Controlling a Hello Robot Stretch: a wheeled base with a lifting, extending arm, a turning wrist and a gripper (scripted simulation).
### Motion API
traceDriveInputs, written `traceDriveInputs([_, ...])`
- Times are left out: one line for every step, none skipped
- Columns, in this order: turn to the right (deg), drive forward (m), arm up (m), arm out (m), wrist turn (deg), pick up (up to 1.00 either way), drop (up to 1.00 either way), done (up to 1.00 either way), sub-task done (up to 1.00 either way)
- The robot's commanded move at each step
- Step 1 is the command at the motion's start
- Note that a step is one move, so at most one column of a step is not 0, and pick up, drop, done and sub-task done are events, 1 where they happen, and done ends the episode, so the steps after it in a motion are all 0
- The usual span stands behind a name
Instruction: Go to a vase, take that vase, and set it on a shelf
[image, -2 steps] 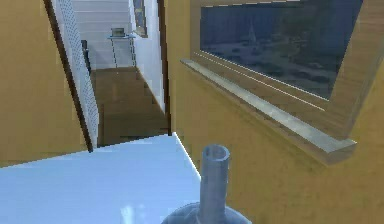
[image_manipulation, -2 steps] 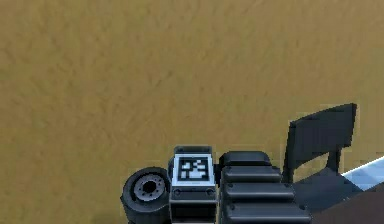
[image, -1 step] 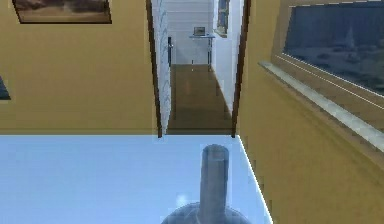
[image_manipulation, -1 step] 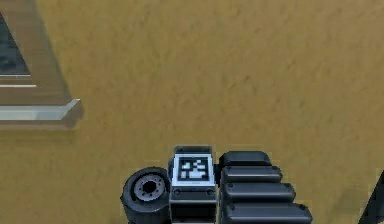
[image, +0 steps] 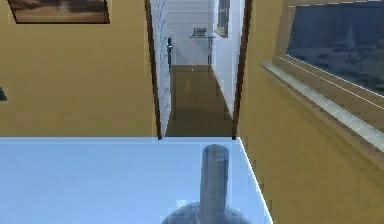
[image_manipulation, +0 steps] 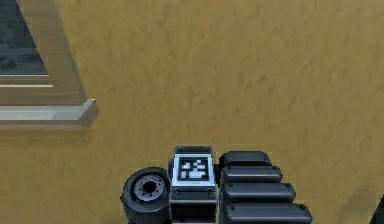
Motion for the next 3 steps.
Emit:
traceDriveInputs([3.0, 0.00, 0.00, 0.00, 0.0, 0.00, 0.00, 0.00, 0.00])
traceDriveInputs([0.0, 1.00, 0.00, 0.00, 0.0, 0.00, 0.00, 0.00, 0.00])
traceDriveInputs([0.0, 1.00, 0.00, 0.00, 0.0, 0.00, 0.00, 0.00, 0.00])
